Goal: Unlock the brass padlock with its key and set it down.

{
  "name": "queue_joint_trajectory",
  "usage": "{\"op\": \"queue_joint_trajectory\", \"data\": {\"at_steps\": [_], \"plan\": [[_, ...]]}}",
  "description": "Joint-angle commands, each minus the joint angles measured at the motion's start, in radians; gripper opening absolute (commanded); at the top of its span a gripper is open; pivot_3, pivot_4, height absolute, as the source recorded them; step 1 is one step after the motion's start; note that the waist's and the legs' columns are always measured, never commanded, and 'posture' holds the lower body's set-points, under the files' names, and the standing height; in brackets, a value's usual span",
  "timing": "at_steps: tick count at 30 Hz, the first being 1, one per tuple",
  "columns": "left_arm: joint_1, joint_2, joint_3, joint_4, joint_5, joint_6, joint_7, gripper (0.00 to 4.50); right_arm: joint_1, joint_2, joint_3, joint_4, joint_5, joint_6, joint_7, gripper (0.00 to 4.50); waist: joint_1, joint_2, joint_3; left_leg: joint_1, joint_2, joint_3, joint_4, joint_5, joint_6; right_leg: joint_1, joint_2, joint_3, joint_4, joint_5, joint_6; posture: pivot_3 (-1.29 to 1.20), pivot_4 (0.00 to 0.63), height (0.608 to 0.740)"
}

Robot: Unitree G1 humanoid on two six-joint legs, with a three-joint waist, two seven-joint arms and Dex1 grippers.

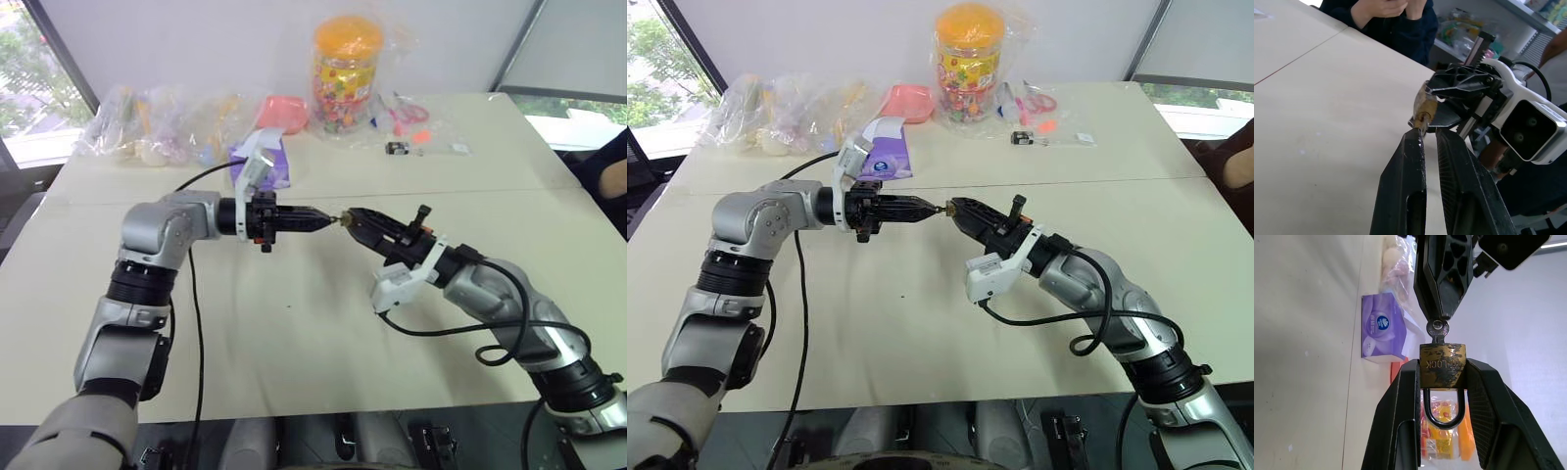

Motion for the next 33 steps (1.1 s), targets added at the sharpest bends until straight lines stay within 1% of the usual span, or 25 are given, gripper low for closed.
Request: {"op": "queue_joint_trajectory", "data": {"at_steps": [1,14,15,16,24,27,33], "plan": [[-0.011,0.002,0.009,-0.026,-0.006,-0.014,-0.003,0.67,-0.008,0.011,-0.038,-0.048,0.026,-0.01,0.008,0.7,0.0,0.0,0.0,0.0,0.0,0.0,0.0,0.0,0.0,0.0,0.0,0.0,0.0,0.0,0.0,0.0,0.15,0.737],[-0.014,-0.022,0.0,-0.028,-0.008,-0.023,-0.004,0.67,-0.01,0.031,-0.048,-0.072,0.057,0.003,0.063,0.7,0.0,0.0,0.0,0.0,0.0,0.0,0.0,0.0,0.0,0.0,0.0,0.0,0.0,0.0,0.0,0.0,0.15,0.737],[-0.016,-0.023,0.0,-0.027,-0.008,-0.023,-0.004,0.15,-0.011,0.032,-0.05,-0.072,0.058,0.002,0.066,0.7,0.0,0.0,0.0,0.0,0.0,0.0,0.0,0.0,0.0,0.0,0.0,0.0,0.0,0.0,0.0,0.0,0.15,0.737],[-0.016,-0.025,-0.001,-0.026,-0.007,-0.024,-0.004,0.04,-0.011,0.034,-0.051,-0.072,0.059,0.002,0.069,0.7,0.0,0.0,0.0,0.0,0.0,0.0,0.0,0.0,0.0,0.0,0.0,0.0,0.0,0.0,0.0,0.0,0.15,0.737],[-0.013,-0.027,-0.011,-0.035,0.002,-0.053,-0.006,0.04,-0.01,0.043,-0.062,-0.076,0.065,0.004,0.088,0.7,0.0,0.0,0.0,0.0,0.0,0.0,0.0,0.0,0.0,0.0,0.0,0.0,0.0,0.0,0.0,0.0,0.15,0.737],[0.001,-0.019,-0.034,-0.057,0.025,-0.1,-0.02,0.04,-0.005,0.045,-0.065,-0.08,0.074,0.008,0.098,0.7,0.0,0.0,0.0,0.0,0.0,0.0,0.0,0.0,0.0,0.0,0.0,0.0,0.0,0.0,0.0,0.0,0.15,0.737],[0.037,-0.018,-0.075,-0.088,0.122,-0.282,-0.025,0.04,0.006,0.045,-0.063,-0.089,0.11,0.019,0.136,0.7,0.001,0.0,0.0,0.0,0.0,0.0,0.0,0.0,0.0,0.0,0.0,0.0,0.0,0.0,0.0,0.0,0.15,0.737]]}}
